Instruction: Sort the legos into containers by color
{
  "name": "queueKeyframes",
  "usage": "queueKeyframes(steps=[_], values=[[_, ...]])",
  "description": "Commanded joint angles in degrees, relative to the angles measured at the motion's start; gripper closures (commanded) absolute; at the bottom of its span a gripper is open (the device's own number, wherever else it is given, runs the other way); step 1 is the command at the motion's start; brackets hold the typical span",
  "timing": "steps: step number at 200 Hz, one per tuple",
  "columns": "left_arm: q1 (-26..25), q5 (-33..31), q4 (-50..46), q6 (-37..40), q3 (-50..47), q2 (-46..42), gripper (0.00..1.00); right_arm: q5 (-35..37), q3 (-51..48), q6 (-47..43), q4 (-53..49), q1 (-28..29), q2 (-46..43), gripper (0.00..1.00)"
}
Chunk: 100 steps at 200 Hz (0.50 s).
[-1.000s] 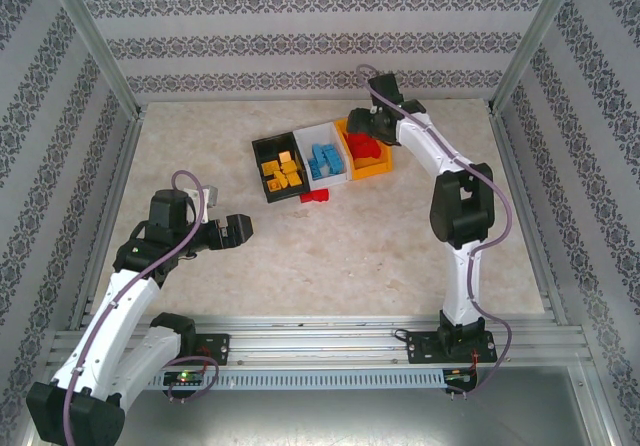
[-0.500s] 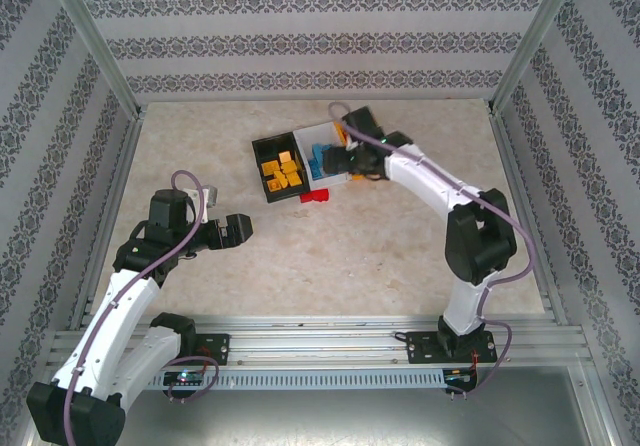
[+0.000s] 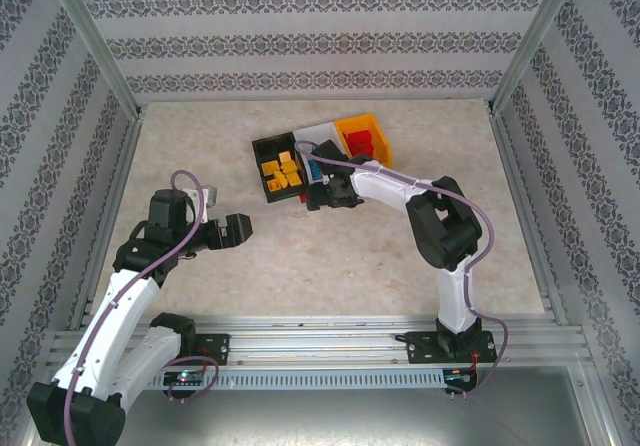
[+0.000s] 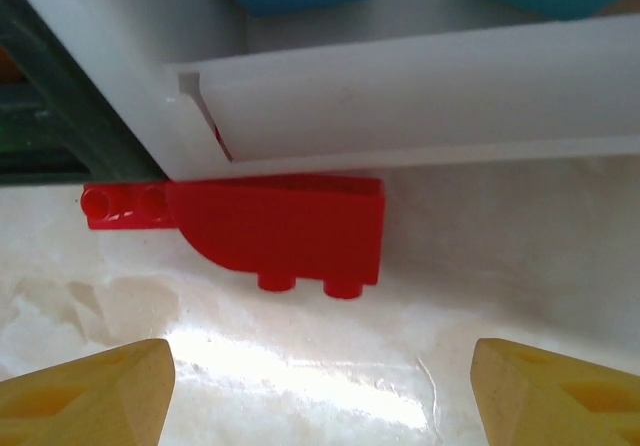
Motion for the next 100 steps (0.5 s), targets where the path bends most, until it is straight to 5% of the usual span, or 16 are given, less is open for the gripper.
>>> queueKeyframes(steps=[1, 100], values=[[0.7, 0.7, -1.0, 1.2, -0.1, -0.2, 0.00, 0.4, 3.0, 0.5, -0.6, -0.4, 1.6, 0.23], [0.7, 0.8, -1.0, 1.2, -0.1, -0.3, 0.00, -0.6, 8.2, 0.5, -1.1, -2.3, 6.2, 0.36]])
